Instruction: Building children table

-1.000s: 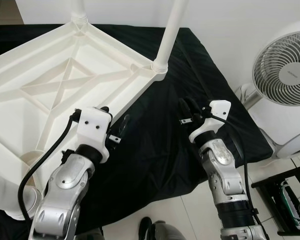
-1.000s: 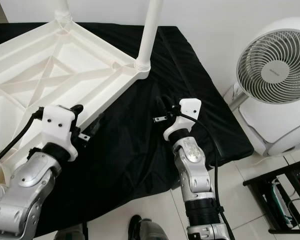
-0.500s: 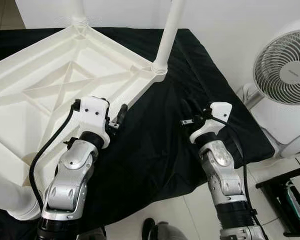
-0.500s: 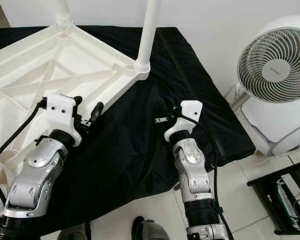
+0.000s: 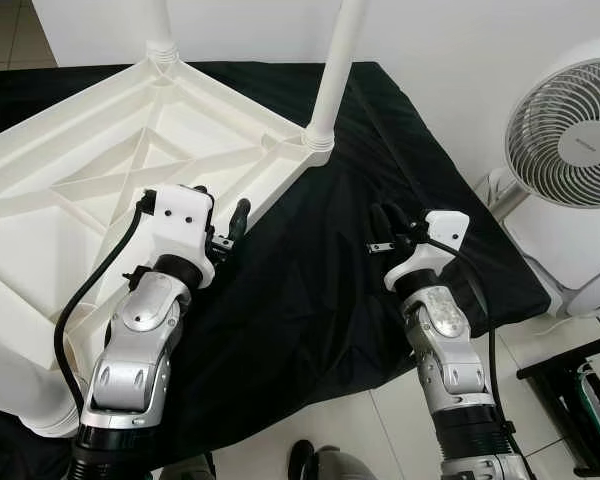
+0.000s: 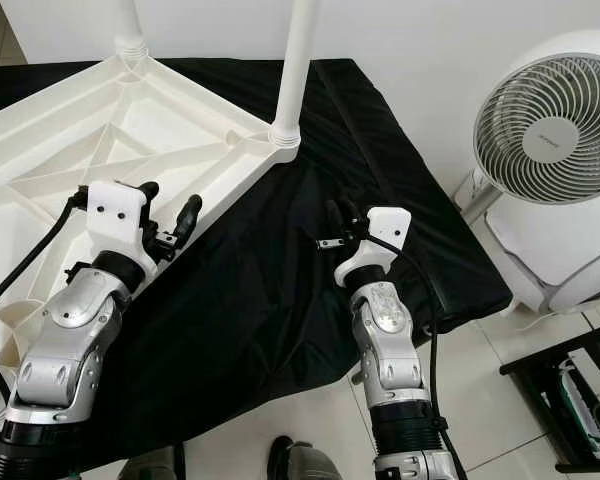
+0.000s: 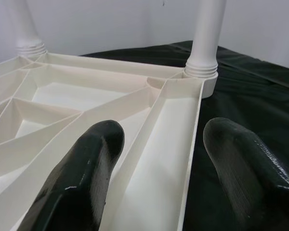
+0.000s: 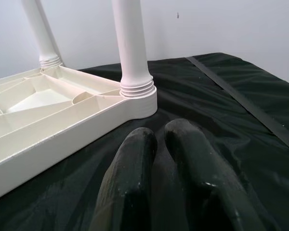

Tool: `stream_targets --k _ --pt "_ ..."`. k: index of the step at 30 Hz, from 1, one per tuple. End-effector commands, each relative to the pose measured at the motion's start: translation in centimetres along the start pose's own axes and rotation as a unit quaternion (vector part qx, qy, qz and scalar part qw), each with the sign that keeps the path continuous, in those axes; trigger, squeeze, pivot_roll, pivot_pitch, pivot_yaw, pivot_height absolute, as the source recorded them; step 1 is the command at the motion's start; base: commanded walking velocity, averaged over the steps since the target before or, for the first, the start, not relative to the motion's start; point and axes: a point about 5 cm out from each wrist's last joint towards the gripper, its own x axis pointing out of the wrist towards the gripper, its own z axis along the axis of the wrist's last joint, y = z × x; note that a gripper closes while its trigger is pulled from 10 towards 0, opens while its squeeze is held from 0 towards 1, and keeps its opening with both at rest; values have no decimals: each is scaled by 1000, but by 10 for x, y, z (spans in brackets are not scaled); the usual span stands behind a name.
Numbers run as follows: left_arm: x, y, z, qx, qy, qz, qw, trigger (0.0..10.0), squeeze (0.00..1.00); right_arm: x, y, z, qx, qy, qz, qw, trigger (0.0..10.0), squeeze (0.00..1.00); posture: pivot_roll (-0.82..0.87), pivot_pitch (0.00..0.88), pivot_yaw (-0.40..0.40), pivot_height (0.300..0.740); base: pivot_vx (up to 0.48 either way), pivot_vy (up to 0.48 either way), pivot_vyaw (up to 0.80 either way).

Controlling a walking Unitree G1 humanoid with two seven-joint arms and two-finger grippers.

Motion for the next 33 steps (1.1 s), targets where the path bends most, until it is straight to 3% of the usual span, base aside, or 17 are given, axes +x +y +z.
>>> stream_targets --k 1,26,33 --pt "1 2 0 2 -3 28 1000 10000 0 -2 -4 -3 -8 6 -6 1000 10000 0 188 147 -88 740 0 -352 0" --pt "5 2 -4 2 -6 26 1000 10000 0 -3 -7 -4 -19 5 -3 1000 10000 0 177 121 -96 740 0 -350 0" --pt "5 -1 -6 -3 -2 20 1000 10000 0 -4 -7 -5 -18 5 -2 1000 10000 0 174 125 -104 740 0 0 0"
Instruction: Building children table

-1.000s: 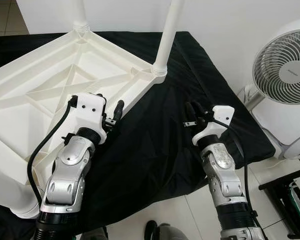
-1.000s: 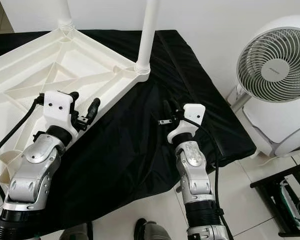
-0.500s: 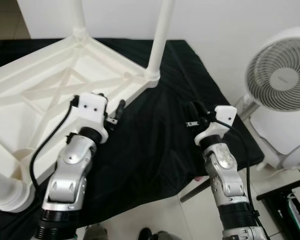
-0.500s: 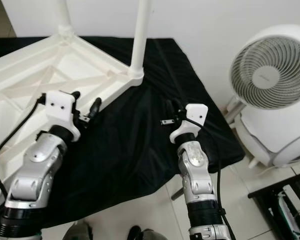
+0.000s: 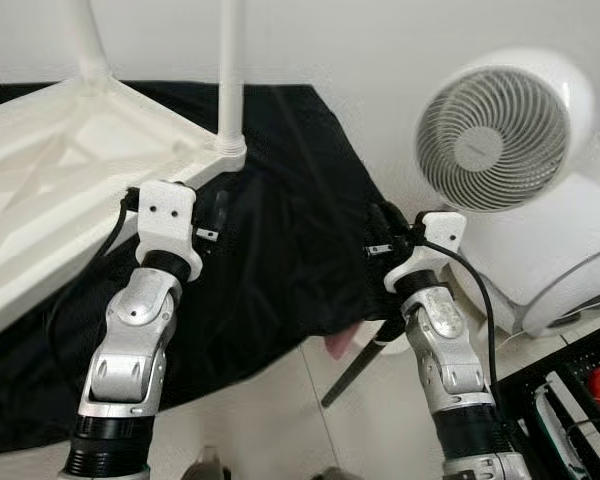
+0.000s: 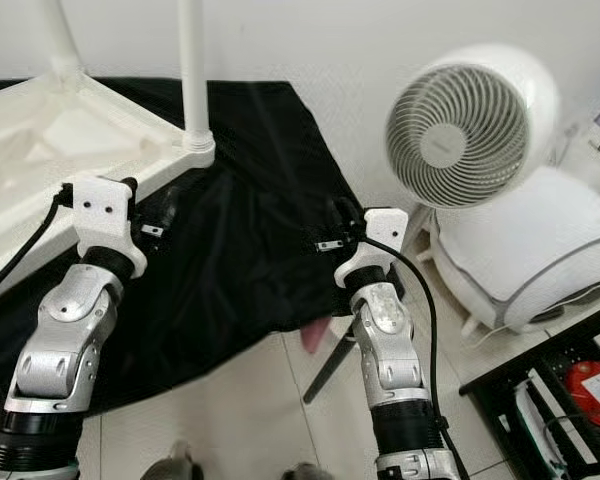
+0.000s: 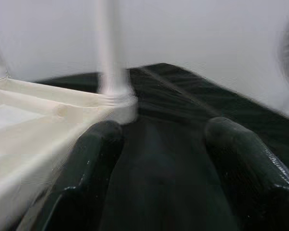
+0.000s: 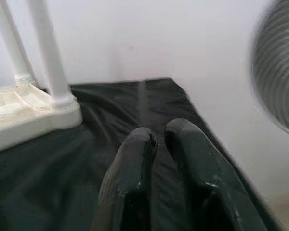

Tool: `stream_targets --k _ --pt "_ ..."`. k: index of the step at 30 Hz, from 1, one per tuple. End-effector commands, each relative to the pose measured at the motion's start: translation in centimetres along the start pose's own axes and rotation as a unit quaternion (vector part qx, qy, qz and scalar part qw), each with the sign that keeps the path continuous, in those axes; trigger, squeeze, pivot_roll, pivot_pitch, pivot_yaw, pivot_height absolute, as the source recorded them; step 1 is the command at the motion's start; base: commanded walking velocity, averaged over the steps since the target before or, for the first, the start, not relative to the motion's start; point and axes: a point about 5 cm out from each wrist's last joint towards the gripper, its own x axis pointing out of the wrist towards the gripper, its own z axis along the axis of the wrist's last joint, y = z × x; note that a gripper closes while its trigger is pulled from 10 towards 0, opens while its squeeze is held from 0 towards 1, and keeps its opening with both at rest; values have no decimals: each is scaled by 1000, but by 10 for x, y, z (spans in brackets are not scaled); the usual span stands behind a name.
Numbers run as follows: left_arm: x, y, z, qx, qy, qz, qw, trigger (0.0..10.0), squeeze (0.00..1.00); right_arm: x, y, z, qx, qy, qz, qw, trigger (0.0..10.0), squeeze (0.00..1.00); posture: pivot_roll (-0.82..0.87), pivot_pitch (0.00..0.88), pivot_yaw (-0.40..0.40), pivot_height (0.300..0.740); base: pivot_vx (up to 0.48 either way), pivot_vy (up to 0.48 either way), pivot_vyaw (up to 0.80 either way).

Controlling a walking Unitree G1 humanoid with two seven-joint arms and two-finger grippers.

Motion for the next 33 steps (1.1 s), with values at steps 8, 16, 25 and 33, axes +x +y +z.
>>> stream_targets --k 8,16,25,33 --pt "-6 -14 -10 -13 11 -42 999 10000 0 1 -4 -1 -6 7 -1 1000 10000 0 158 149 -141 740 0 0 0" --pt "-2 -7 -26 -49 34 -15 998 10000 0 4 -3 -5 -15 18 4 1000 10000 0 145 156 -141 740 0 0 62" --pt "3 5 -15 -71 13 33 997 10000 0 0 -3 -9 -22 26 3 999 10000 0 161 163 -127 740 0 0 766" --pt "0 11 -10 -60 5 45 997 10000 0 -3 -9 -11 -27 27 -13 999 10000 0 174 167 -108 740 0 0 800"
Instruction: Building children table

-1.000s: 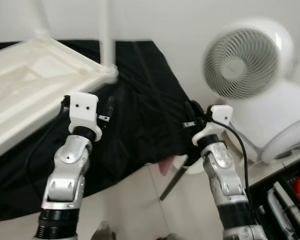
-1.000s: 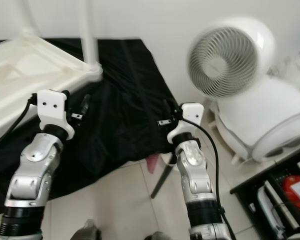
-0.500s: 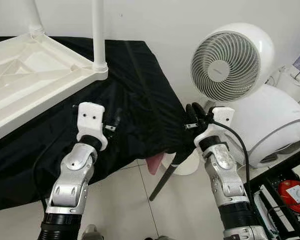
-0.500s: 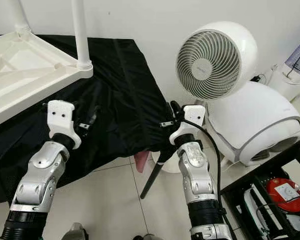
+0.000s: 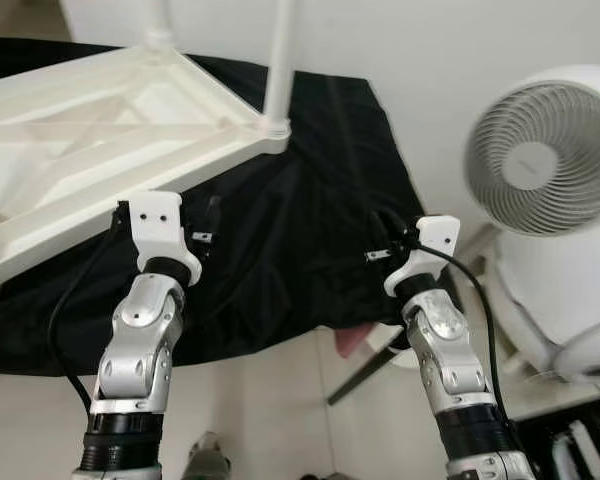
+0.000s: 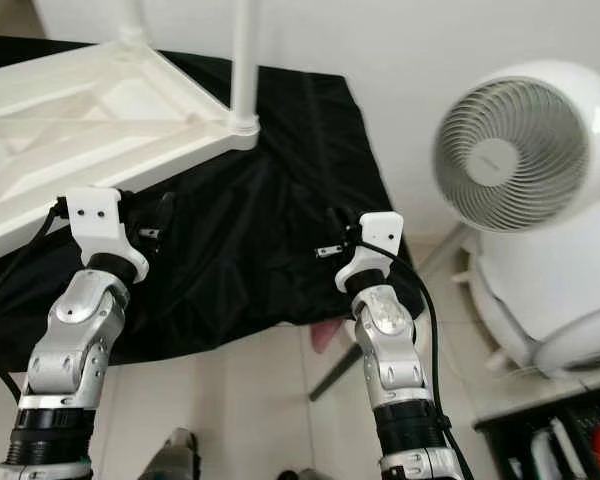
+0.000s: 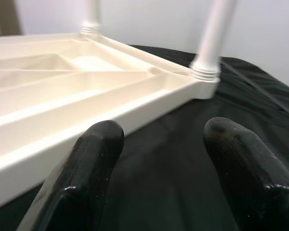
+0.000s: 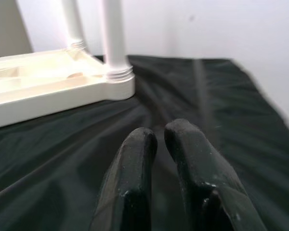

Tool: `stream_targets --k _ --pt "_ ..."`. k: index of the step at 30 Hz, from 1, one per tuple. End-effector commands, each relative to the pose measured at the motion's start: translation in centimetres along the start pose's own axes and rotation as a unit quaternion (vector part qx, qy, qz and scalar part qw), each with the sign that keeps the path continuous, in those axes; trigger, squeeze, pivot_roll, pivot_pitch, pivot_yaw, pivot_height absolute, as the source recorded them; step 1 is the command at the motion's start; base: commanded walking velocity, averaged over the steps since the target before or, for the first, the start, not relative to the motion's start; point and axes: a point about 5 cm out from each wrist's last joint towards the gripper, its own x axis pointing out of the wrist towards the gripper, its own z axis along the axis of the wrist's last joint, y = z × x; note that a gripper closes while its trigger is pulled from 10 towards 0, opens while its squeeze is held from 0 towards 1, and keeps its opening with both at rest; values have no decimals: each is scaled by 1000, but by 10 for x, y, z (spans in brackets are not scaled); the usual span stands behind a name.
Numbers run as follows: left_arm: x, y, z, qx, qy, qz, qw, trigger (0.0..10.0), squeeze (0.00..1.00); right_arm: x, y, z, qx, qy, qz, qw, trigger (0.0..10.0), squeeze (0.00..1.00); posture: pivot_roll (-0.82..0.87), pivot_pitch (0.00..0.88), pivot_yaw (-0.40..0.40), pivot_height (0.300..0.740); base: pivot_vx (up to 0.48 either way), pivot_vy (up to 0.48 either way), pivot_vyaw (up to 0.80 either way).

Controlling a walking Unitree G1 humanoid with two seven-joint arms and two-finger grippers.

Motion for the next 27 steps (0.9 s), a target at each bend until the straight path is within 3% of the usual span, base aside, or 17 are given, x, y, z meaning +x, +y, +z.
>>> stream_targets --k 1,12,24,26,27 --pt "-3 1 -2 3 8 5 1000 10000 0 -5 -9 -6 -7 11 -17 1000 10000 0 174 167 -108 740 0 0 800" --pt "-4 4 -2 1 11 9 1000 10000 0 -6 -10 -7 -10 12 -23 1000 10000 0 185 164 -91 740 0 0 800" --pt "-7 -2 -6 -1 17 3 1000 10000 0 -6 -13 -7 -1 10 -31 999 10000 0 186 153 -102 740 0 0 0" --pt "-21 -6 -13 5 21 -14 1000 10000 0 -10 -16 -8 -6 9 -35 999 10000 0 186 143 -103 740 0 0 0" --pt "-21 -6 -13 5 21 -14 1000 10000 0 -10 -16 -8 -6 9 -35 999 10000 0 186 143 -103 740 0 0 0"
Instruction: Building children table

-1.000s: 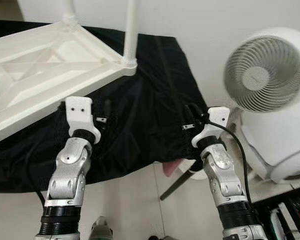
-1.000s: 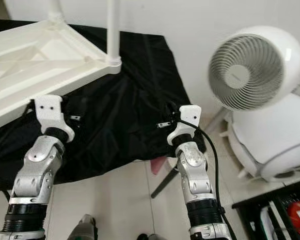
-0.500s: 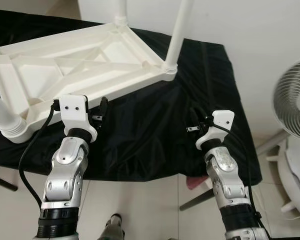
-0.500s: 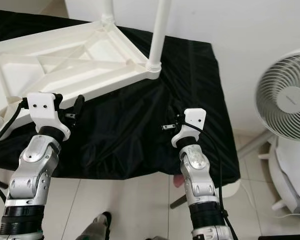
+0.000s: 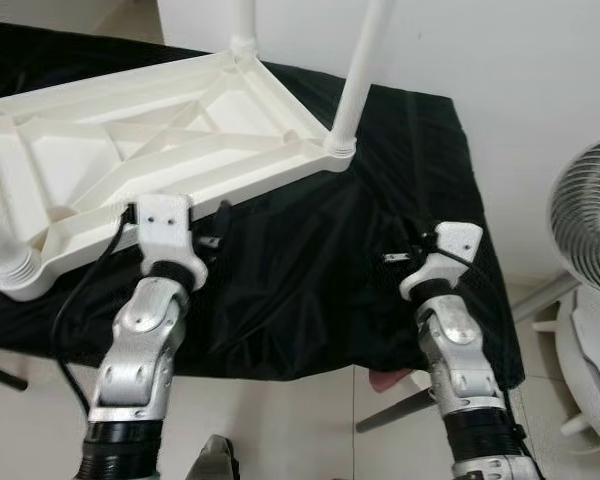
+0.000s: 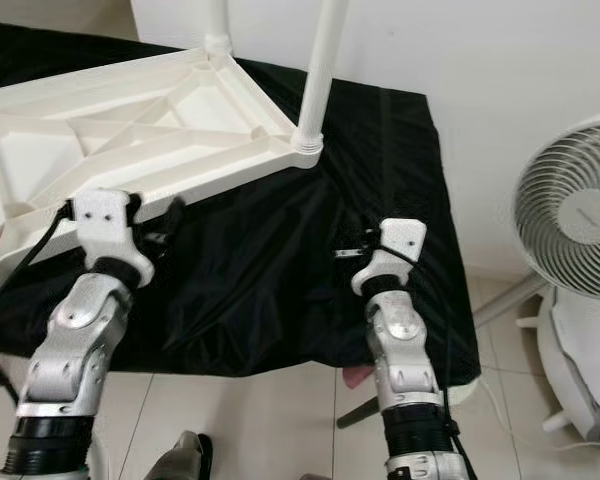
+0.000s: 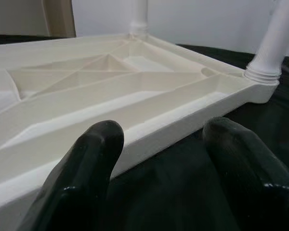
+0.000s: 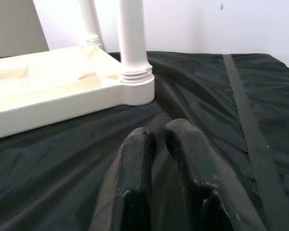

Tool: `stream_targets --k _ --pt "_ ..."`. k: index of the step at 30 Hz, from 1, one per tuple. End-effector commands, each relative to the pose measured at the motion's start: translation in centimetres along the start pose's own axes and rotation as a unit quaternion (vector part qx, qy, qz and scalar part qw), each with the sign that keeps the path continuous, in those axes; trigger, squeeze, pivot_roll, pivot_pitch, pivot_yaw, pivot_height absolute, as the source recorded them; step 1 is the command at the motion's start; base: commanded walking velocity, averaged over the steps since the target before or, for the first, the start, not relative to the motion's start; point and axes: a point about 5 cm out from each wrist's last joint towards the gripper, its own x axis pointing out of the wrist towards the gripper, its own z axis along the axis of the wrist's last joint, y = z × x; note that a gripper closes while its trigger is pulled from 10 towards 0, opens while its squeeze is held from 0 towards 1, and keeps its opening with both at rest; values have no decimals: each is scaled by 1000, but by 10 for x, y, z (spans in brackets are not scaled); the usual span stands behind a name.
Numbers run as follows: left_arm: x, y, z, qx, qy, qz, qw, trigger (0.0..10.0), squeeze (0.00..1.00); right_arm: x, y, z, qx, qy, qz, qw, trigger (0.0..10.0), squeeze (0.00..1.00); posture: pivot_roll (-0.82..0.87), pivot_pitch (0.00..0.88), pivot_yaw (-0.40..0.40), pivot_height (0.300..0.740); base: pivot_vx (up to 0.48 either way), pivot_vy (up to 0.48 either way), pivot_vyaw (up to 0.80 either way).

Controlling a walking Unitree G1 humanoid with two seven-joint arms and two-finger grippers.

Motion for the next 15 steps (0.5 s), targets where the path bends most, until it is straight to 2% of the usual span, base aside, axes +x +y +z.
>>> stream_targets --k 1,3,4,5,7,9,11,12,15 --pt "-3 -5 -5 2 8 -16 1000 10000 0 -5 -7 -2 -4 3 -10 1000 10000 0 186 143 -103 740 0 0 0" --pt "-18 -6 -8 -3 10 -32 999 10000 0 -11 -9 -1 -8 -2 -11 1000 10000 0 184 139 -101 740 0 0 0" --pt "-18 -6 -8 -3 10 -32 999 10000 0 -11 -9 -1 -8 -2 -11 1000 10000 0 184 139 -101 740 0 0 0" --pt "-26 -2 -10 -5 15 -27 1000 10000 0 -15 -11 -1 -12 -4 -12 1000 10000 0 187 134 -102 740 0 0 0" --pt "-26 -2 -10 -5 15 -27 1000 10000 0 -15 -11 -1 -12 -4 -12 1000 10000 0 187 134 -102 740 0 0 0" --pt "-42 9 -11 -2 21 -6 1000 10000 0 -27 -13 -1 -21 -4 -14 1000 10000 0 195 136 -103 740 0 0 0" --pt "-42 9 -11 -2 21 -6 1000 10000 0 -27 -13 -1 -21 -4 -14 1000 10000 0 195 136 -103 740 0 0 0" --pt "-55 24 -11 7 28 26 999 10000 0 -37 -18 -5 -26 7 -21 999 10000 0 207 142 -107 740 0 0 0" --pt "-60 31 -11 14 29 40 999 10000 0 -39 -20 -7 -28 11 -24 999 10000 0 207 142 -107 740 0 160 0"
